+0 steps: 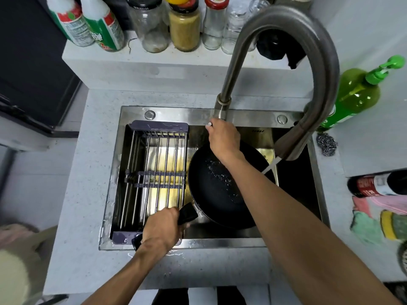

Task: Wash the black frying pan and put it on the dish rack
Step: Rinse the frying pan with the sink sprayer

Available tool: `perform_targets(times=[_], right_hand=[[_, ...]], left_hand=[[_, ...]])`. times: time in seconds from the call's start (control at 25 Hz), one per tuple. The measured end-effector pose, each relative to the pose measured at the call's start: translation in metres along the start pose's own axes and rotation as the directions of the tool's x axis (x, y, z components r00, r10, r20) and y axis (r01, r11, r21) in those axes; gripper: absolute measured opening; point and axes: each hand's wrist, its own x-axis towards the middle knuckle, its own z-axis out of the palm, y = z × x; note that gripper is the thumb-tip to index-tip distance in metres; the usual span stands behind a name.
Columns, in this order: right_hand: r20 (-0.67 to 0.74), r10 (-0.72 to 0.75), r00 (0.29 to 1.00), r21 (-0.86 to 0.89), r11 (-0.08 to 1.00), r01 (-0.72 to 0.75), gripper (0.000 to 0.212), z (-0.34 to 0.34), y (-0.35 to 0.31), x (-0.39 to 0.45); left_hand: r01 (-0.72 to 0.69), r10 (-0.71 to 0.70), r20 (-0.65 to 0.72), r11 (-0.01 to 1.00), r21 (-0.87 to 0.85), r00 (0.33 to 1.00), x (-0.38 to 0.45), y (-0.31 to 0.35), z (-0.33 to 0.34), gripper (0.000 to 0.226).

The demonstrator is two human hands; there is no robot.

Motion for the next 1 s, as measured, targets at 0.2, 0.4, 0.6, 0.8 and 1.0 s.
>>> perform_targets(times=[0.2, 0.4, 0.6, 0.8, 1.0], right_hand=[[0.102, 0.178, 0.979, 0.092, 0.978, -0.187, 0.019, -0.014, -0.009, 0.028], [0.167, 0.212, 0.963, 0.423, 0.866, -0.264, 0.017, -0.020, 0.026, -0.090], [-0.225, 0.471, 0.853, 0.737, 0.655, -0.167, 0.029, -0.108, 0.084, -0.150], [-0.219, 0.051, 0.974, 0.766, 0.627, 0.140, 0.032, -0.177, 0.059, -0.115], [0.050, -0.282, 0.958, 0.741, 0.654, 0.154, 0.052, -0.148, 0.001, -0.123]], left_hand=[[0.002, -0.002, 0.008, 1.000, 0.014, 1.000, 0.004, 0.002, -0.001, 0.044], [0.045, -0.043, 0.033, 0.996, -0.071, 0.999, -0.003, 0.003, 0.004, 0.044], [0.028, -0.026, 0.022, 0.997, -0.065, 0.999, -0.009, 0.015, 0.012, 0.041], [0.053, -0.052, 0.004, 0.998, -0.042, 0.999, -0.023, 0.032, 0.021, 0.041], [0.075, -0.075, 0.011, 0.995, -0.062, 0.997, -0.035, 0.037, 0.024, 0.044]])
